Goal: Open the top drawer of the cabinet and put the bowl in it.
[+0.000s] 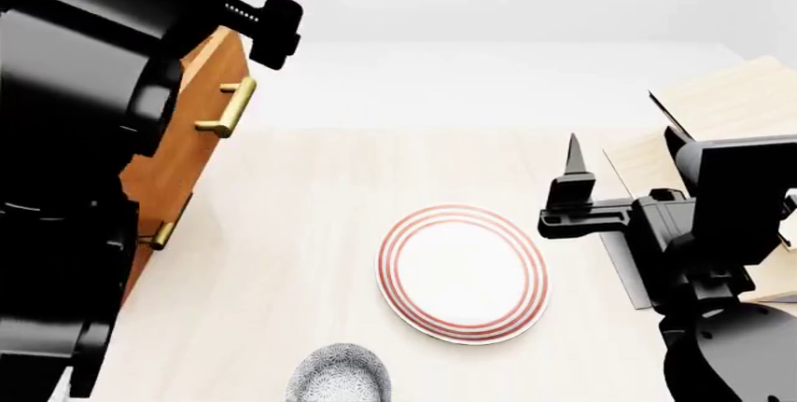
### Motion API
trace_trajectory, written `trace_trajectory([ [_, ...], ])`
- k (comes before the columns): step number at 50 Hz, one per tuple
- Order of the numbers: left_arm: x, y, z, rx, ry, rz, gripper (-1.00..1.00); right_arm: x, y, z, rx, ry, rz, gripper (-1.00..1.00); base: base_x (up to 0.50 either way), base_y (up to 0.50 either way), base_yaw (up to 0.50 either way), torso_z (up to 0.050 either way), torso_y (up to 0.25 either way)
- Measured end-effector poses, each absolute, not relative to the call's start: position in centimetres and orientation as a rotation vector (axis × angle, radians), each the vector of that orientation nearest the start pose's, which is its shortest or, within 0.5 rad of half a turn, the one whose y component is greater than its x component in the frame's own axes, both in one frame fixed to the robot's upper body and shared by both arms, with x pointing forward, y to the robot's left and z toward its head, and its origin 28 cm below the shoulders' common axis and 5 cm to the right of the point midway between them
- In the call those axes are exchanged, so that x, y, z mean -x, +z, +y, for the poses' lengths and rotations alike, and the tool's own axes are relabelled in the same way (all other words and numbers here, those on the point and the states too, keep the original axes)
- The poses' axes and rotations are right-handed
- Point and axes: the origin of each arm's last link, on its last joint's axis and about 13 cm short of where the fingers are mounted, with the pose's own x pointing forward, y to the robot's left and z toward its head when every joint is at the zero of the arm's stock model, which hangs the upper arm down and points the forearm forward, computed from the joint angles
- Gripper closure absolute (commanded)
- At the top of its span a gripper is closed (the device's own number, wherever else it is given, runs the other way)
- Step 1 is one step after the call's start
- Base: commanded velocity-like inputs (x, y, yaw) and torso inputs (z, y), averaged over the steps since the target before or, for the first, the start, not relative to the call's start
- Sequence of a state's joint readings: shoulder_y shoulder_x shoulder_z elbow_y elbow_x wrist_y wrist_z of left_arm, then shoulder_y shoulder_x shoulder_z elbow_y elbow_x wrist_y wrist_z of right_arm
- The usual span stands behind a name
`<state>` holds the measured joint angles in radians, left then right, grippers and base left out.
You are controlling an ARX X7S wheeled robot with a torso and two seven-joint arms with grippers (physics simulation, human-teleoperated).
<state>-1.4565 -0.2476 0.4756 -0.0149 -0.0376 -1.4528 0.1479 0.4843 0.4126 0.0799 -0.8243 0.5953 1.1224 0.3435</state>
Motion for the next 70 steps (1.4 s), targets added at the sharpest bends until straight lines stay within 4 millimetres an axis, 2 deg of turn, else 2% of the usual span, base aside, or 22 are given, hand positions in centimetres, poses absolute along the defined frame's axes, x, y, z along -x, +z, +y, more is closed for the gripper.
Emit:
trace_trajectory([
  [11, -34.6, 36.1, 24.1, -0.341, 0.05, 0.189, -1.0, -21.7, 21.2, -13.9, 0.116, -0.018, -0.151, -1.0, 0.0, 0.0, 0.0, 0.0, 0.0],
  [37, -36.8, 34.3, 26.0, -0.145, 0.091, 0.377, -1.0, -21.7, 21.3, -13.8, 0.122, -0.019, -0.151, -1.0, 0.0, 0.0, 0.0, 0.0, 0.0],
  [70, -37.8, 29.9, 26.6, -0.18, 0.118, 0.553, -1.0, -21.8, 20.9, -13.8, 0.12, -0.017, -0.143, -1.0, 0.0, 0.0, 0.0, 0.0, 0.0],
])
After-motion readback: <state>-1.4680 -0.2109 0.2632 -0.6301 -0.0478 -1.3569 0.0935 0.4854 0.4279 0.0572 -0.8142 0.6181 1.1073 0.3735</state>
